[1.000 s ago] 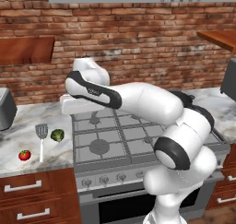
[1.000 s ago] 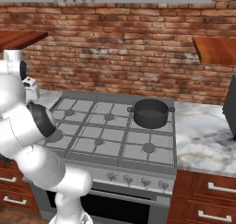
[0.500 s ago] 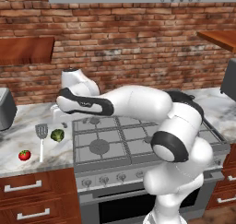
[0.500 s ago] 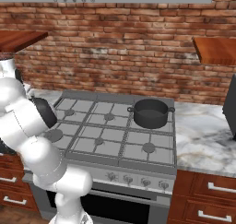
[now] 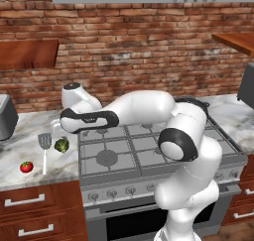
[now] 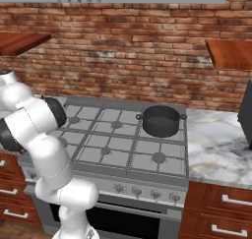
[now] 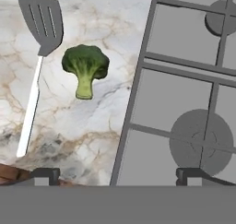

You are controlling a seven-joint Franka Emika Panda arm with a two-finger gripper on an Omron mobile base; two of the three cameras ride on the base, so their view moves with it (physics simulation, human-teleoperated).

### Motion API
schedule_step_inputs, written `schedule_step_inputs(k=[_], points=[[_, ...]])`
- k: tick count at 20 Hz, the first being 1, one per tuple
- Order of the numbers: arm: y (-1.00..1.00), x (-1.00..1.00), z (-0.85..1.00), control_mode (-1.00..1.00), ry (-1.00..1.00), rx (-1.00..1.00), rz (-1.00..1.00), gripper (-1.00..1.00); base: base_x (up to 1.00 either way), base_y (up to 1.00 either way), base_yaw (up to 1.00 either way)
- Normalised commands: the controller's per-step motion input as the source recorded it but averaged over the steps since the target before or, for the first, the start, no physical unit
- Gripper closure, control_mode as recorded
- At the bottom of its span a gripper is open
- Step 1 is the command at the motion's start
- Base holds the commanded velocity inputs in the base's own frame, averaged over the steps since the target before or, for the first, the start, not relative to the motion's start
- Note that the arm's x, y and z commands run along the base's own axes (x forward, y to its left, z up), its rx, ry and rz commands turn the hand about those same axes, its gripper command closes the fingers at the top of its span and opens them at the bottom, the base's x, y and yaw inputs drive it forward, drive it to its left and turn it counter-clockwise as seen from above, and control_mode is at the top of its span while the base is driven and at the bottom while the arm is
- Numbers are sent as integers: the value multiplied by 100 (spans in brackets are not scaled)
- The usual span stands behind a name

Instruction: Put the tomato and broccoli in the pot. Retrieve the spatula and lightly stir the vegetables in the pot.

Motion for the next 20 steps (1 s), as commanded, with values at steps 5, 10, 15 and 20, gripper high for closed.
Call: schedule_step_inputs(k=[5,10,15,20], points=[[10,35,-11,-100,1,0,0,-100,0,0,0],[3,44,-14,-100,7,0,0,-100,0,0,0],[8,14,-18,-100,10,0,0,-100,0,0,0],[15,0,-14,-100,12,0,0,-100,0,0,0]])
